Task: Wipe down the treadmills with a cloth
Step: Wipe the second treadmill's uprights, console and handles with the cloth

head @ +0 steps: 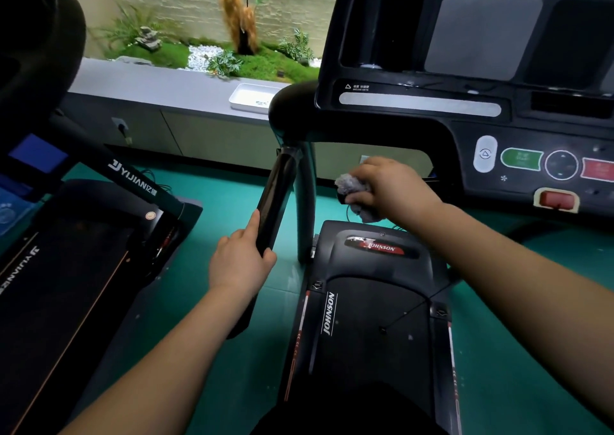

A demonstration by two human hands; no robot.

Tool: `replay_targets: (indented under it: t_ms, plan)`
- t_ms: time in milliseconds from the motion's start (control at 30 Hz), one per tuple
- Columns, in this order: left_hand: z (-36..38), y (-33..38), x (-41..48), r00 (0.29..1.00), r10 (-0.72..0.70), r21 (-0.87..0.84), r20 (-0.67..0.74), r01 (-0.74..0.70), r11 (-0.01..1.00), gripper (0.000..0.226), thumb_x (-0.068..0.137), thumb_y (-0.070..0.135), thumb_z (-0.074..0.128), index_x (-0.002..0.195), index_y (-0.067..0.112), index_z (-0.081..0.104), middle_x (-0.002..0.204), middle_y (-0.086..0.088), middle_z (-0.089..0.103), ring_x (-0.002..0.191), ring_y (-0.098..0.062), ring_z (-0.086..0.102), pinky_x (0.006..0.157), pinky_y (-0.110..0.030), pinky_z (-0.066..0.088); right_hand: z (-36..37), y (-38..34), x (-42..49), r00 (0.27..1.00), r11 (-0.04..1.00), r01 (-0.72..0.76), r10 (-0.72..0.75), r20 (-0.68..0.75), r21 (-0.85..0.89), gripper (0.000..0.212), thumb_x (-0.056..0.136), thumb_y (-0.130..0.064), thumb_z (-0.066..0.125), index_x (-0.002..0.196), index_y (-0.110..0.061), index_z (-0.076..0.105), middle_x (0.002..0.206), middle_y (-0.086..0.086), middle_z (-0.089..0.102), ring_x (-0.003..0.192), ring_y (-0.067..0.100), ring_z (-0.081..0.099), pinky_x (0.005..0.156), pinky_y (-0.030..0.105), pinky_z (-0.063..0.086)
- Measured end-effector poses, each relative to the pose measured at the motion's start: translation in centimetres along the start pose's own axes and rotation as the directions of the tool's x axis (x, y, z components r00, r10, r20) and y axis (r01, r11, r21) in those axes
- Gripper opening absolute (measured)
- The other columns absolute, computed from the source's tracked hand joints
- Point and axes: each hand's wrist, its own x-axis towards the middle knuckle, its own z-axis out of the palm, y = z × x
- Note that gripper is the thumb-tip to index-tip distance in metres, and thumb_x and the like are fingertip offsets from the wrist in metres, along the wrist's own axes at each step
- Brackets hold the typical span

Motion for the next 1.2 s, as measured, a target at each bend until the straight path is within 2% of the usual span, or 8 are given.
replay_targets:
  t_ms: [167,267,367,500,667,800,933,1200]
  plan:
    - [-2.0,2.1,0.1,0.997,-0.05,0.186,0.067,0.036,0.982,0.066,0.091,0.044,0.049,0.15,0.027,0.024,0.152,-0.007,0.025,0.133,-0.029,0.023,0.105,-0.044,0.028,-1.7,2.9,-3.0,0.979,0.986,-0.11,0.129,-0.158,0.123,0.029,0.082,-0.031,0.071,0.095,-0.006,0.068,0.094,0.013,0.058,0.091,0.031,0.056,0.071,0.029,0.035]
    - [-4.2,7.7,-0.8,0.976,0.112,-0.268,-0.188,-0.161,0.95,0.038,0.091,0.027,0.055,0.127,0.019,0.06,0.139,-0.004,0.046,0.124,-0.021,0.039,0.105,-0.03,0.031,-2.0,2.5,-3.7,0.908,0.917,-0.149,0.275,-0.315,0.371,0.02,0.087,-0.028,0.066,0.089,-0.008,0.066,0.084,0.006,0.053,0.082,0.022,0.05,0.068,0.023,0.027]
    - [-6.6,14.6,-2.1,0.968,0.204,-0.74,-0.146,-0.243,0.627,0.025,0.089,0.036,0.05,0.096,0.026,0.072,0.103,0.004,0.069,0.097,-0.013,0.062,0.093,-0.032,0.049,-2.6,0.9,-3.6,0.851,0.828,-0.069,0.34,-0.401,0.556,0.027,0.093,-0.034,0.05,0.098,-0.012,0.066,0.086,0.0,0.053,0.084,0.013,0.047,0.07,0.019,0.03]
    - [-7.5,21.1,-2.1,0.964,0.245,-0.988,0.102,0.069,0.141,0.036,0.094,0.044,0.047,0.123,0.026,0.058,0.116,0.001,0.068,0.107,-0.014,0.064,0.096,-0.042,0.048,-3.8,-0.3,-3.6,0.864,0.713,0.08,0.299,-0.405,0.696,0.043,0.1,-0.038,0.028,0.115,-0.016,0.062,0.098,-0.002,0.056,0.098,0.009,0.049,0.088,0.01,0.034]
    - [-7.4,26.1,-0.1,0.995,0.059,-0.993,0.084,0.088,-0.073,0.015,0.094,0.011,0.054,0.106,0.013,0.063,0.101,-0.013,0.071,0.095,-0.026,0.067,0.091,-0.047,0.052,-7.0,5.2,-3.8,0.933,0.591,0.062,0.252,-0.257,0.804,0.041,0.101,-0.039,0.033,0.126,-0.021,0.059,0.116,-0.01,0.058,0.115,0.001,0.053,0.103,0.02,0.039]
    - [-7.7,28.7,2.3,0.926,-0.102,-0.885,-0.364,-0.309,0.349,0.017,0.089,0.014,0.06,0.093,0.03,0.066,0.099,0.005,0.069,0.094,-0.009,0.063,0.087,-0.026,0.05,-9.5,13.5,-3.8,0.831,0.928,0.024,0.188,-0.523,0.372,0.03,0.087,-0.022,0.058,0.113,-0.011,0.067,0.111,0.001,0.06,0.108,0.013,0.053,0.098,0.013,0.034]
    - [-5.1,30.7,5.6,0.824,0.246,-0.291,-0.51,-0.435,0.852,0.041,0.089,0.039,0.053,0.127,0.025,0.06,0.146,-0.01,0.04,0.123,-0.03,0.036,0.106,-0.037,0.029,-9.9,19.7,-3.8,0.838,0.981,-0.166,0.194,-0.509,0.1,0.034,0.086,-0.023,0.061,0.117,-0.009,0.064,0.115,0.011,0.059,0.108,0.029,0.053,0.097,0.034,0.038]
    - [-3.2,36.1,5.7,0.725,0.46,-0.004,-0.513,-0.537,0.843,0.038,0.092,0.045,0.042,0.124,0.039,0.061,0.124,-0.003,0.054,0.106,-0.027,0.04,0.088,-0.04,0.041,-9.1,20.3,-3.8,0.835,0.994,-0.105,0.101,-0.541,0.025,0.039,0.087,-0.031,0.052,0.117,-0.01,0.062,0.11,0.01,0.06,0.103,0.028,0.054,0.09,0.038,0.038]
